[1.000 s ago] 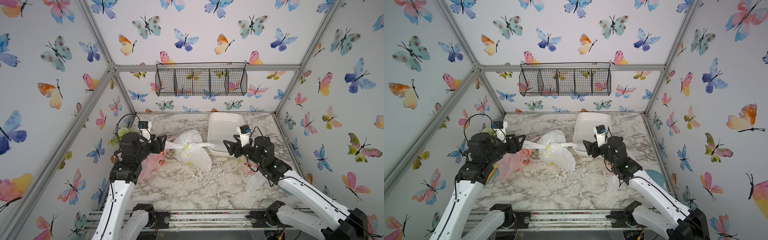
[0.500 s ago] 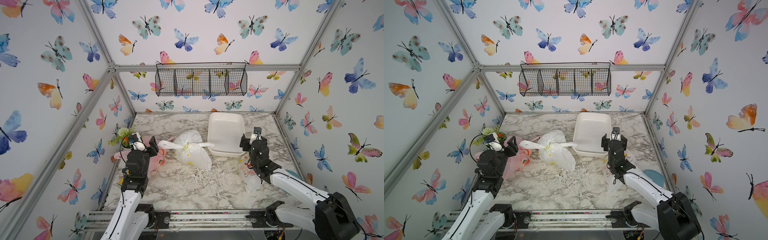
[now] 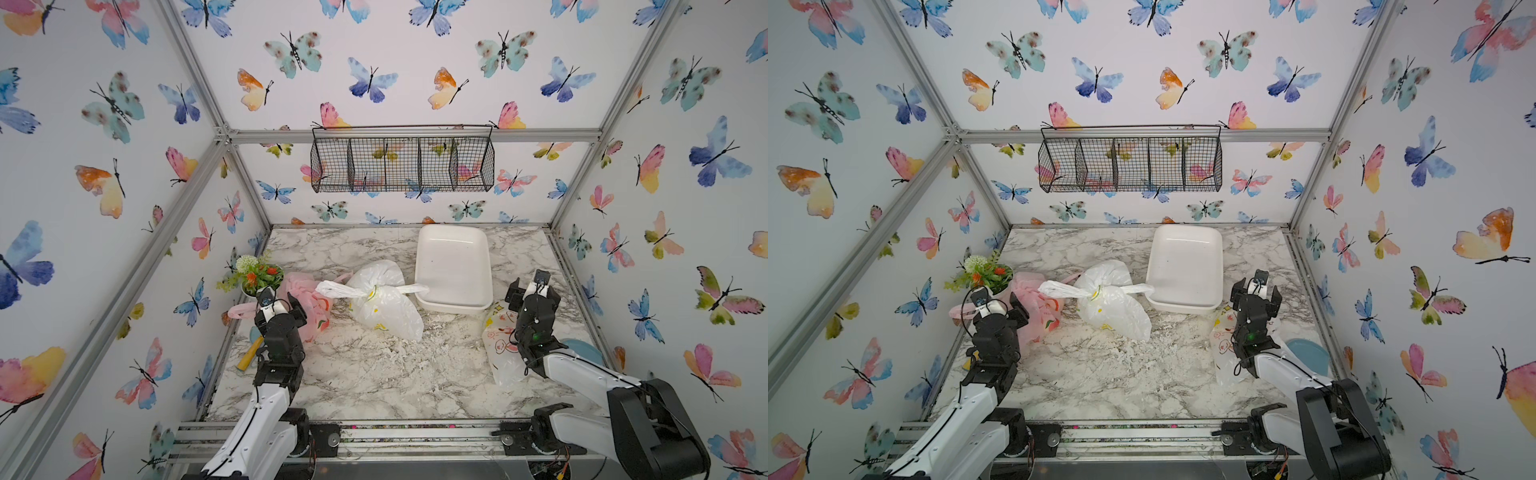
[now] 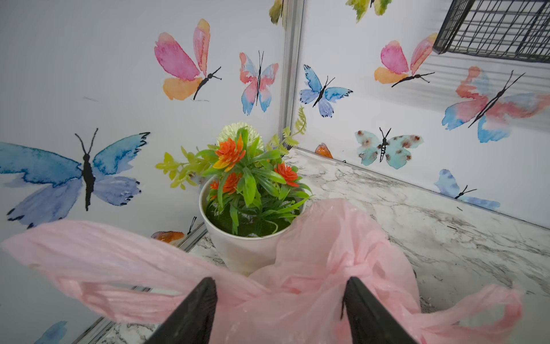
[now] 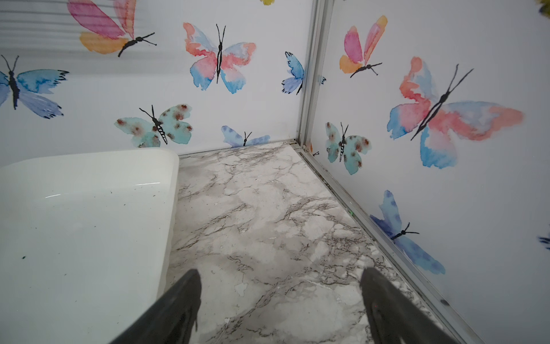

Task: Place the pears into plastic bags & tie knots
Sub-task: Reset both arms

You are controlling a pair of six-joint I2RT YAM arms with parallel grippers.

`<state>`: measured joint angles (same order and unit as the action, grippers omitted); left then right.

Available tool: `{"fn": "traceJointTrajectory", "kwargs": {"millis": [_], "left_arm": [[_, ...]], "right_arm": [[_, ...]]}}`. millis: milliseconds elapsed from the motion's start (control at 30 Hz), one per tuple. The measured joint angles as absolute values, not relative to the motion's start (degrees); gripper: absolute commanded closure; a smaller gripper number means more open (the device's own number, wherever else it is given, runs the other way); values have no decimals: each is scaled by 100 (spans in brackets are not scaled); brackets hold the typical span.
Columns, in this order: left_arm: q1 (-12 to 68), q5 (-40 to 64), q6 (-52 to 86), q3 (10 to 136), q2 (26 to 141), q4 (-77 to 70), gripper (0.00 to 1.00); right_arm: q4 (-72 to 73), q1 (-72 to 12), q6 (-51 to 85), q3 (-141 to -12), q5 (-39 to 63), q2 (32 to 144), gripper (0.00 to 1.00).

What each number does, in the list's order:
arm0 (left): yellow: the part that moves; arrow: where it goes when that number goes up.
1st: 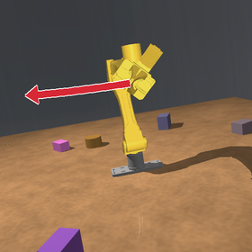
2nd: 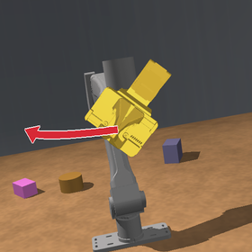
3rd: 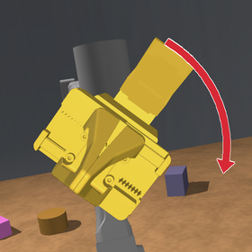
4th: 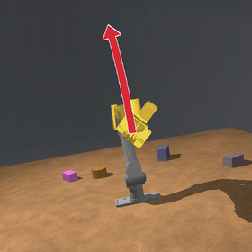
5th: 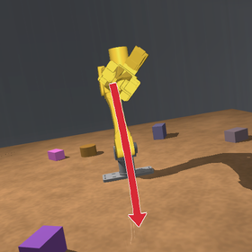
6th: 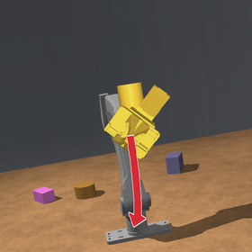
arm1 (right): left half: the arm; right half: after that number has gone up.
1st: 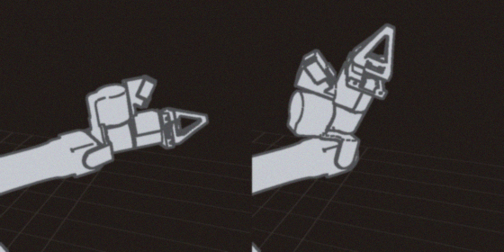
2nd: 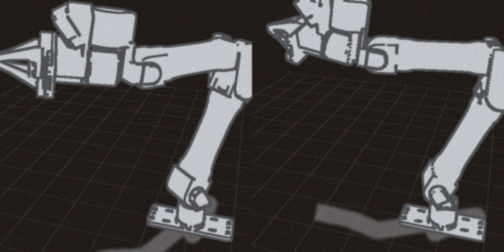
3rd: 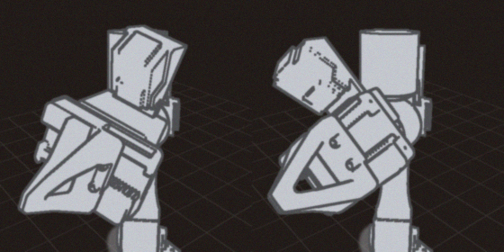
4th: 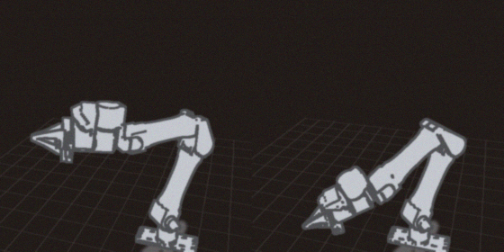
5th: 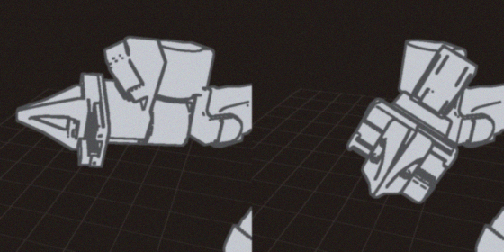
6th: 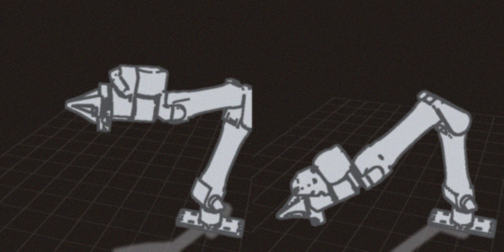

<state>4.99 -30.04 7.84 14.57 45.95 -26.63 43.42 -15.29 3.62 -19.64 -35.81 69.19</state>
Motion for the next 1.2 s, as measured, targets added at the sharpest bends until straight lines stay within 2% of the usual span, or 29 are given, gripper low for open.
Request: {"fn": "traceJointTrajectory", "kwargs": {"millis": [367,533,700,800,833,867,900,933,967,1033,1200], "left_arm": [[497,-2808,899,1094,5452,-3760,26],[473,-2510,805,801,6436,-4954,24],[456,-2364,639,760,7570,-6145,24],[456,-2270,543,801,7782,-6307,24],[456,-2252,532,851,7765,-6285,18],[456,-2231,513,904,7756,-6263,6],[456,-2198,486,963,7752,-6254,2],[456,-2150,508,1000,7752,-6257,2],[456,-2119,506,1007,7789,-6335,1],[456,-2084,427,840,8110,-7004,2],[456,-2010,414,788,8136,-6893,2]], "right_arm": [[5312,-1483,152,-1802,-3157,7946,17],[5754,-1466,-119,-1662,-2644,8405,17],[6777,-1452,-283,-1299,-2486,8820,19],[7054,-1433,-268,-1168,-2445,8766,19],[7251,-1422,-268,-1083,-2434,8766,22],[7435,-1420,-261,-980,-2432,8772,23],[7579,-1417,-268,-884,-2416,8779,24],[7677,-1415,-266,-812,-2397,8790,25],[7738,-1402,-263,-779,-2364,8812,24],[8110,-1376,-303,-773,-2285,9045,2],[8014,-1315,-263,-849,-2178,9124,2]]}}
